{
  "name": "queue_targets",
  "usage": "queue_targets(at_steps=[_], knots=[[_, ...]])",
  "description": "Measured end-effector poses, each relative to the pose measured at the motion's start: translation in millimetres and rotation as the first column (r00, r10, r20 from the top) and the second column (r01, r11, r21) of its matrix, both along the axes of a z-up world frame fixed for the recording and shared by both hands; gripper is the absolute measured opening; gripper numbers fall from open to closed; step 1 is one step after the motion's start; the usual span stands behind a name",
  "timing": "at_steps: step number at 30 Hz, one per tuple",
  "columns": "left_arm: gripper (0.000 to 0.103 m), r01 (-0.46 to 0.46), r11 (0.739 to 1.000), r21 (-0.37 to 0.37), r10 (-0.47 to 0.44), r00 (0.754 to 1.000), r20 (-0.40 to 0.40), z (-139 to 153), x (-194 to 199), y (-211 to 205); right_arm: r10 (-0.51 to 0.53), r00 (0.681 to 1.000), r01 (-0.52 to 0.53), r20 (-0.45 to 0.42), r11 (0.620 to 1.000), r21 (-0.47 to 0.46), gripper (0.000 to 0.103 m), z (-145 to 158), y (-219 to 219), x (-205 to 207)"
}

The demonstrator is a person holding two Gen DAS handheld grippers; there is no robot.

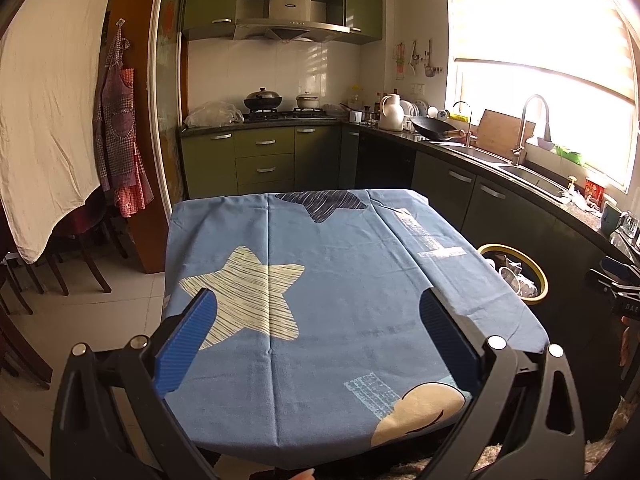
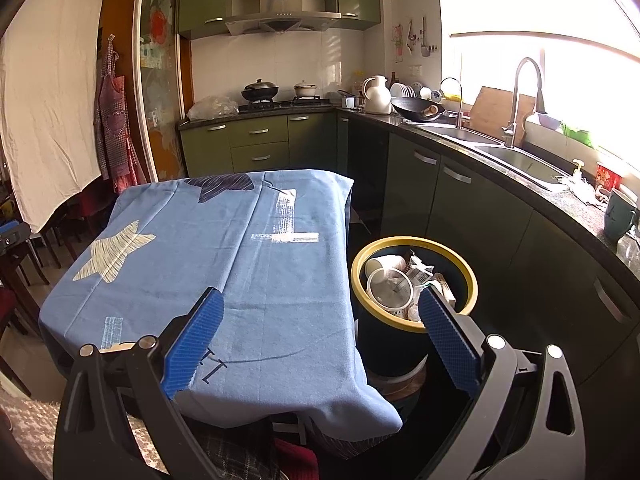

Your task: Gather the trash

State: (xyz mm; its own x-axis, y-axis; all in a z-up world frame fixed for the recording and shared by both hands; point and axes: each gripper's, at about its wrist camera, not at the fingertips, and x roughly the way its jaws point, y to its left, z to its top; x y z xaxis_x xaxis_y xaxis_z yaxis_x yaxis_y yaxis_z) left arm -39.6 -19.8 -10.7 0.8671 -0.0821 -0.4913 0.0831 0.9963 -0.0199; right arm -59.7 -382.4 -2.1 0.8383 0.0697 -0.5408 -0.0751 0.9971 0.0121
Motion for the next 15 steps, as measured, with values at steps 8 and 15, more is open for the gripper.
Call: queue_targets(at_steps=[8,15], knots=[[0.096,0.002,1.000,-0.002,-0.002,1.000,-0.012,-2.6,1.4,0.2,0.000,1.000,0.000,0.000,1.000,0.000,0.097,-0.3,1.1,1.7],[0.097,0.012,1.000,0.005,-0.012,1.000,-0.015,-4.3,0.6,-1.9,0.000,1.000,0.000,0.002,1.000,0.000,0.096,-0.1,1.0,1.5]])
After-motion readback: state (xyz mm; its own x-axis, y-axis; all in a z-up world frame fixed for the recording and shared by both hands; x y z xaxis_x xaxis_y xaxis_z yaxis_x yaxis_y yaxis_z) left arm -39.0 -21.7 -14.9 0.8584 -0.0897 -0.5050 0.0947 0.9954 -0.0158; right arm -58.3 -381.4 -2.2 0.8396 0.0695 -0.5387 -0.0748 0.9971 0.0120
